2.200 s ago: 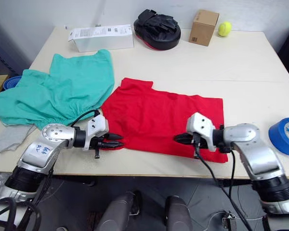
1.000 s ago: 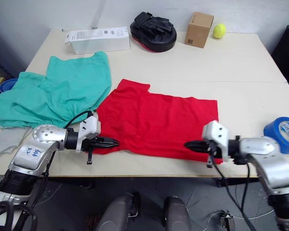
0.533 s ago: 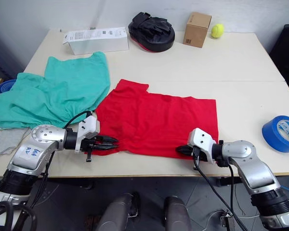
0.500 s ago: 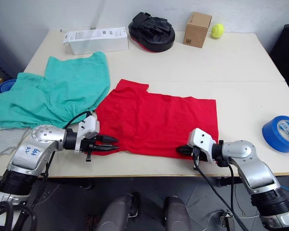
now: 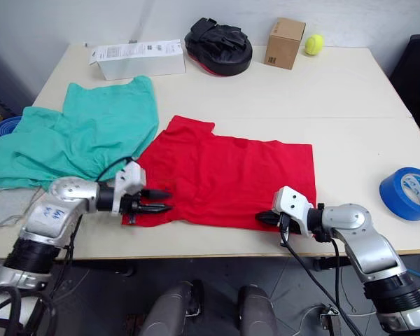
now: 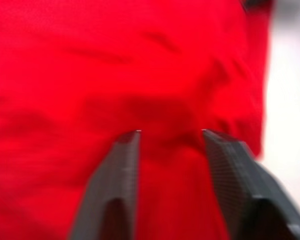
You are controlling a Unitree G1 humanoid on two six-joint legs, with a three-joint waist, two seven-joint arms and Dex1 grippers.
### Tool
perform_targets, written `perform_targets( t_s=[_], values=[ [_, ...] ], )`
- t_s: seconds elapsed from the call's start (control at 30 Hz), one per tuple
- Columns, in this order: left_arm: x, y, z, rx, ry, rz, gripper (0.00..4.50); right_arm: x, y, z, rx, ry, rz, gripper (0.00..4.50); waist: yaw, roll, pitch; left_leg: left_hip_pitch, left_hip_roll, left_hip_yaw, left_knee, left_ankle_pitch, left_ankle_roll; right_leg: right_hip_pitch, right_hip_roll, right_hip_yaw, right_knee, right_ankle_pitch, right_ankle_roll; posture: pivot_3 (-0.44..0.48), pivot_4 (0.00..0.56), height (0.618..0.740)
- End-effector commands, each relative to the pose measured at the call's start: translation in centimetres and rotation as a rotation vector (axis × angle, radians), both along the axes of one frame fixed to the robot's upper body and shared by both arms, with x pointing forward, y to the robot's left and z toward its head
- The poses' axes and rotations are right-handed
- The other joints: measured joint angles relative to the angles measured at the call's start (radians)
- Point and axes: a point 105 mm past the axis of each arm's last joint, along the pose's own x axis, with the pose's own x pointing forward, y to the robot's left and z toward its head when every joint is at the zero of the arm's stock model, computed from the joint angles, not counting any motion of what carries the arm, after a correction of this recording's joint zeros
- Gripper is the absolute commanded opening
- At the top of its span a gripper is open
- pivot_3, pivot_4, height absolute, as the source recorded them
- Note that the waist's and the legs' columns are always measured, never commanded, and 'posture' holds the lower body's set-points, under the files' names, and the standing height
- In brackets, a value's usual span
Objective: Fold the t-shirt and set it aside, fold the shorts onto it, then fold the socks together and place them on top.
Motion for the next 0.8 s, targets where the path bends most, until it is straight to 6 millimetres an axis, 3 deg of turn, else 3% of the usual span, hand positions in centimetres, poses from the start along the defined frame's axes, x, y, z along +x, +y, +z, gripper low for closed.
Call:
perform_targets(
  t_s=[0.03,0.1,0.27,0.5,0.57,0.67,0.8],
  values=[
    [-0.1,0.3,-0.3,0.046,-0.035,-0.023,0.41,-0.1,-0.8,-1.4,-0.050,0.036,-0.047,0.00,0.000,0.000,0.000,0.000,0.000,0.000,0.000,0.000,0.000,0.000,0.000,0.000,0.000,0.000,0.000,0.000,0.150,0.740],
    [0.1,0.7,-0.7,0.063,-0.038,-0.016,0.04,-0.1,-1.2,-1.5,-0.060,0.037,-0.062,0.00,0.000,-0.001,0.000,0.000,0.000,0.000,0.000,0.000,0.000,0.000,0.000,0.000,-0.001,0.000,-0.001,0.000,0.150,0.740],
    [0.4,1.6,-1.3,0.095,-0.044,0.006,0.04,-0.2,-3.4,-1.3,-0.081,0.037,-0.129,0.00,0.001,0.000,-0.002,0.001,0.000,0.000,0.000,0.000,0.000,0.000,-0.001,0.000,-0.001,0.000,-0.001,0.000,0.150,0.740],
    [0.3,2.5,-1.5,0.105,-0.045,0.026,0.04,-1.5,-11.0,-0.8,-0.210,0.067,-0.281,0.00,0.012,0.000,-0.004,0.002,0.000,0.000,0.000,-0.001,0.001,0.002,-0.002,0.000,-0.002,0.000,-0.001,0.000,0.150,0.740],
    [0.3,2.5,-1.5,0.104,-0.045,0.031,0.04,-1.6,-12.2,-0.6,-0.224,0.063,-0.308,0.00,0.012,0.000,-0.004,0.002,0.000,0.000,0.000,-0.001,0.001,0.003,-0.002,0.000,-0.002,0.000,-0.001,0.000,0.150,0.740],
    [0.1,2.2,-1.0,0.057,-0.014,0.052,0.04,-0.8,-12.3,1.9,-0.107,0.022,-0.335,0.00,0.011,0.000,-0.004,0.002,0.000,0.000,0.000,-0.001,0.001,0.003,-0.001,0.000,-0.002,0.000,-0.001,0.000,0.150,0.740],
    [-0.7,1.8,0.2,0.001,-0.009,0.032,0.04,-0.2,-9.5,5.6,0.066,-0.024,-0.271,0.00,-0.002,0.003,-0.003,0.001,0.001,0.000,-0.001,-0.001,0.001,0.001,-0.002,0.000,-0.002,0.000,-0.001,0.000,0.150,0.740]
  ],
)
